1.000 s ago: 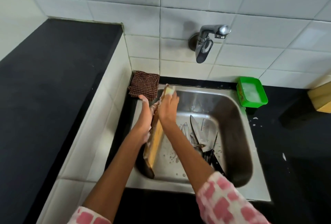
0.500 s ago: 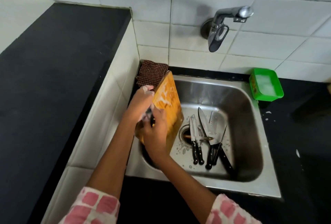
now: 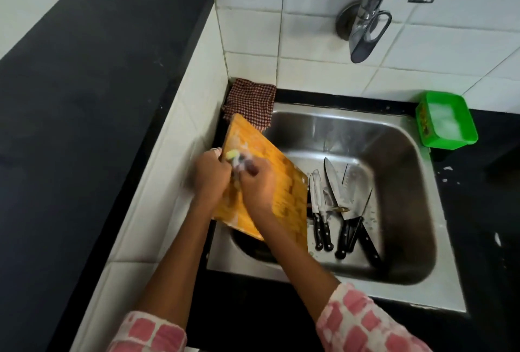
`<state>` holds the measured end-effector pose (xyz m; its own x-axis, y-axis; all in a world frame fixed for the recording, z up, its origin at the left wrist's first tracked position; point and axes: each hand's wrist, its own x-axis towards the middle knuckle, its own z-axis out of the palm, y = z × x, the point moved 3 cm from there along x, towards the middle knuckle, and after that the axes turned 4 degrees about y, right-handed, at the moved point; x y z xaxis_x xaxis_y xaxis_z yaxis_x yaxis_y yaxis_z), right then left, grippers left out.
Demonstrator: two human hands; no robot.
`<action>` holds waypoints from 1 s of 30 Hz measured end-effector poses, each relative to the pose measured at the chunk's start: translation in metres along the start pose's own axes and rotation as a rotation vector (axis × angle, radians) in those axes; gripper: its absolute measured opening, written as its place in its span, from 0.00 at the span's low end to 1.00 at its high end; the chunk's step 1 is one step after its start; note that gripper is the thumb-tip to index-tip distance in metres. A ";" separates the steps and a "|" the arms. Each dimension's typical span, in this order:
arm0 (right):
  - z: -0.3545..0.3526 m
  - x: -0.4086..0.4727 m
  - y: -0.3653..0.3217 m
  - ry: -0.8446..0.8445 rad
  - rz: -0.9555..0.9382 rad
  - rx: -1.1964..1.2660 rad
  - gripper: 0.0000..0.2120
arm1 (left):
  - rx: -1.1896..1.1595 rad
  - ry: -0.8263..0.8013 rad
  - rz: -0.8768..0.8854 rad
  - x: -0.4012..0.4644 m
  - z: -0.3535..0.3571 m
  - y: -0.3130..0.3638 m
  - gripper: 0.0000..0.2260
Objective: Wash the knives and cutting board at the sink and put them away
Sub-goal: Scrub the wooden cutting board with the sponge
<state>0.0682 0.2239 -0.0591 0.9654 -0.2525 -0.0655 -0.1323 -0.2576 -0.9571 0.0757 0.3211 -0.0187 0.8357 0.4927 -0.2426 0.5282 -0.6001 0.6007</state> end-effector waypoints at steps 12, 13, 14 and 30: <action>0.013 0.009 0.059 0.074 0.186 -0.144 0.08 | 0.194 0.098 0.171 -0.002 0.033 -0.026 0.26; 0.017 -0.010 0.050 -0.002 0.094 -0.134 0.08 | 0.254 0.094 0.216 -0.001 0.035 -0.027 0.27; 0.014 -0.027 0.050 -0.072 0.043 -0.144 0.08 | 0.289 0.094 0.245 0.001 0.038 -0.029 0.28; -0.027 0.045 0.111 0.091 0.272 -0.232 0.03 | 0.248 0.157 0.451 0.033 0.055 -0.017 0.26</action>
<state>0.0907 0.1586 -0.1611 0.8652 -0.4202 -0.2736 -0.4392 -0.3718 -0.8179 0.1030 0.3130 -0.0783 0.9653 0.2285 0.1263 0.1574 -0.8955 0.4163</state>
